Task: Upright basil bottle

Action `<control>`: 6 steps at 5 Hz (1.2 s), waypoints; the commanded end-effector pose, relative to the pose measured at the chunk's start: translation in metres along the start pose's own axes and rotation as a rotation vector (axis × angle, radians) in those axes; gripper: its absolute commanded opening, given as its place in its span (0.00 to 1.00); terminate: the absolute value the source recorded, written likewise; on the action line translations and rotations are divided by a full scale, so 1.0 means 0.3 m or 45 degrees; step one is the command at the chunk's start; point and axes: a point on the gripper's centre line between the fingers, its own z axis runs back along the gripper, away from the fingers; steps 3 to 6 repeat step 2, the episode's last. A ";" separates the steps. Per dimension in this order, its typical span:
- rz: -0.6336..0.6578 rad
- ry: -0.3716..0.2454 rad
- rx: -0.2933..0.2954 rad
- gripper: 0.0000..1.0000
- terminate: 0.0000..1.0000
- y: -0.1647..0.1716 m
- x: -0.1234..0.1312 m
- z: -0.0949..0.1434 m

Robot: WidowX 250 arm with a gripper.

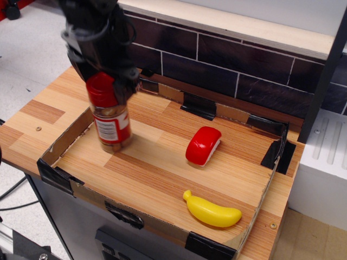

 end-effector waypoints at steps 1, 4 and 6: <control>0.108 0.068 0.046 1.00 0.00 0.017 0.096 0.226; 0.162 0.085 -0.008 1.00 1.00 0.039 0.122 0.322; 0.162 0.085 -0.008 1.00 1.00 0.039 0.122 0.322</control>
